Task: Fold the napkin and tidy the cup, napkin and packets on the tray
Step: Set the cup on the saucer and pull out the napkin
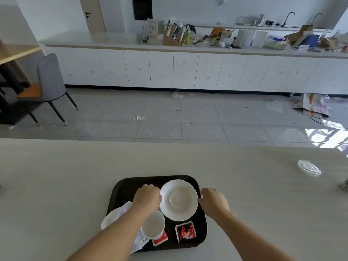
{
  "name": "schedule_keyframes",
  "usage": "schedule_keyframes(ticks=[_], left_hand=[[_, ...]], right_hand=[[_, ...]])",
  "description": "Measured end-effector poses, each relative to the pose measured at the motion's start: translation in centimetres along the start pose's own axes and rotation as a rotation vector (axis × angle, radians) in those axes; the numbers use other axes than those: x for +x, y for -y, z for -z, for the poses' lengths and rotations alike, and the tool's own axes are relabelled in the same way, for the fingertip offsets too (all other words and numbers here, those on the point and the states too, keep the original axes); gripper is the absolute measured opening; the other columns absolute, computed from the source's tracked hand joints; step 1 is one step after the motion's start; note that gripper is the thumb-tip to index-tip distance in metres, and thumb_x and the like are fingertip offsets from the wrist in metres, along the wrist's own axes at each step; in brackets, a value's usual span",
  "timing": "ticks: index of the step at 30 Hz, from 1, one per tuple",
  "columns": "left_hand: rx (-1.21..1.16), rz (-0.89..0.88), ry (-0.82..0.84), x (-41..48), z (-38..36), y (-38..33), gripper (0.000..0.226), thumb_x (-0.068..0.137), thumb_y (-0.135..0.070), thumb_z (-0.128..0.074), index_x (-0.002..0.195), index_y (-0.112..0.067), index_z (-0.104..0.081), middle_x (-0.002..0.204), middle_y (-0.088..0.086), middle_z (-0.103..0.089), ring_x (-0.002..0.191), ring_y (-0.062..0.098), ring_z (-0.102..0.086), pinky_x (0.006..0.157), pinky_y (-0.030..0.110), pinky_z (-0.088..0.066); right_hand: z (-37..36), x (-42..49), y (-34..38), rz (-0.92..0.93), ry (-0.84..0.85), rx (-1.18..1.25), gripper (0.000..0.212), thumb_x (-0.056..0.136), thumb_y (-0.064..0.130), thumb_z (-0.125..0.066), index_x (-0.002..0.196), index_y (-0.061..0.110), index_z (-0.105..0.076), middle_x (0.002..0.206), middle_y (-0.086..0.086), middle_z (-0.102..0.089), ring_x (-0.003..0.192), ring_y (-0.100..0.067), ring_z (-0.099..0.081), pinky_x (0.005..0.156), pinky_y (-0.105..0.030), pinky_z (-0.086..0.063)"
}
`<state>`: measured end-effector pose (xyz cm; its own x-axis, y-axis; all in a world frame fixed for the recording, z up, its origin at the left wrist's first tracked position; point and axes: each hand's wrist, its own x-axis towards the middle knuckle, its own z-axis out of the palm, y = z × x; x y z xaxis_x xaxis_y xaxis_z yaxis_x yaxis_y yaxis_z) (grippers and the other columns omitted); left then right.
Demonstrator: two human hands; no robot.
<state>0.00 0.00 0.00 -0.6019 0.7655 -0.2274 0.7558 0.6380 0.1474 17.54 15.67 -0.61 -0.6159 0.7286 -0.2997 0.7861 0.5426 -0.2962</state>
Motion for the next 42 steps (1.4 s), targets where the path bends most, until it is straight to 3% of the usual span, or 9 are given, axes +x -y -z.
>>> schedule_keyframes(ticks=[3, 7, 15, 21, 28, 32, 35, 42], left_hand=[[-0.071, 0.064, 0.023, 0.6, -0.4, -0.2, 0.037, 0.095, -0.023, -0.045, 0.06, -0.017, -0.035, 0.072, 0.0, -0.046, 0.069, 0.018, -0.043, 0.059, 0.03, -0.033], [-0.156, 0.143, 0.121, 1.1, -0.4, -0.5, 0.027, 0.089, -0.012, -0.048, 0.064, -0.016, -0.04, 0.071, 0.002, -0.049, 0.065, 0.019, -0.044, 0.055, 0.028, -0.034], [-0.206, 0.189, 0.115, 1.9, -0.7, -0.4, 0.033, 0.079, -0.002, -0.05, 0.054, -0.017, -0.033, 0.055, -0.004, -0.037, 0.05, 0.016, -0.031, 0.044, 0.025, -0.023], [-0.236, 0.208, 0.118, 2.2, -0.7, -0.3, 0.035, 0.077, 0.002, -0.049, 0.054, -0.016, -0.03, 0.053, -0.003, -0.031, 0.049, 0.014, -0.026, 0.044, 0.025, -0.02], [-0.339, 0.215, 0.041, 2.6, 0.3, 0.3, 0.034, 0.067, 0.004, -0.047, 0.05, -0.017, -0.027, 0.05, -0.003, -0.024, 0.049, 0.017, -0.02, 0.045, 0.026, -0.016], [-0.436, 0.224, -0.01, 3.1, 1.1, 1.7, 0.022, 0.058, 0.001, -0.043, 0.047, -0.017, -0.038, 0.044, -0.004, -0.038, 0.048, 0.019, -0.029, 0.047, 0.027, -0.022], [-0.436, 0.238, -0.08, 3.3, 1.9, 3.6, 0.027, 0.06, 0.0, -0.047, 0.045, -0.016, -0.031, 0.041, -0.004, -0.027, 0.047, 0.02, -0.024, 0.043, 0.025, -0.017], [-0.453, 0.385, -0.139, 2.9, 3.1, 10.6, 0.024, 0.065, -0.004, -0.054, 0.054, -0.018, -0.038, 0.056, 0.001, -0.034, 0.057, 0.019, -0.027, 0.052, 0.028, -0.024]], right_hand=[[-0.5, 0.4, 0.0, -0.016, 0.022, -0.015, 0.01, 0.09, 0.026, -0.057, 0.086, 0.017, -0.06, 0.088, -0.001, -0.066, 0.079, -0.025, -0.063, 0.06, -0.03, -0.048], [-1.0, 0.7, 0.1, -0.052, 0.055, 0.001, 0.009, 0.088, 0.023, -0.057, 0.085, 0.015, -0.06, 0.088, -0.004, -0.067, 0.08, -0.027, -0.064, 0.066, -0.033, -0.055], [-1.3, 1.2, 0.6, -0.069, 0.077, 0.042, 0.011, 0.074, 0.007, -0.047, 0.076, 0.013, -0.056, 0.072, -0.003, -0.059, 0.065, -0.025, -0.056, 0.047, -0.025, -0.037], [-1.8, 1.7, 0.8, -0.093, 0.064, 0.093, 0.013, 0.076, 0.006, -0.049, 0.083, 0.01, -0.059, 0.08, -0.005, -0.064, 0.073, -0.026, -0.059, 0.056, -0.029, -0.045], [-1.2, 2.3, 1.2, -0.082, -0.025, 0.136, 0.007, 0.07, 0.007, -0.049, 0.072, 0.01, -0.055, 0.068, -0.004, -0.059, 0.064, -0.027, -0.056, 0.052, -0.031, -0.041], [-0.2, 3.1, 2.7, -0.05, -0.072, 0.159, 0.01, 0.069, 0.007, -0.049, 0.072, 0.009, -0.058, 0.067, -0.005, -0.062, 0.065, -0.028, -0.059, 0.053, -0.031, -0.044], [0.2, 3.8, 4.8, -0.014, -0.083, 0.181, 0.009, 0.069, 0.008, -0.05, 0.069, 0.01, -0.058, 0.064, -0.004, -0.061, 0.06, -0.026, -0.054, 0.05, -0.03, -0.04], [-0.7, 5.8, 12.1, 0.089, -0.036, 0.208, 0.018, 0.071, 0.007, -0.052, 0.082, 0.004, -0.066, 0.079, -0.012, -0.07, 0.079, -0.034, -0.064, 0.057, -0.034, -0.044]])
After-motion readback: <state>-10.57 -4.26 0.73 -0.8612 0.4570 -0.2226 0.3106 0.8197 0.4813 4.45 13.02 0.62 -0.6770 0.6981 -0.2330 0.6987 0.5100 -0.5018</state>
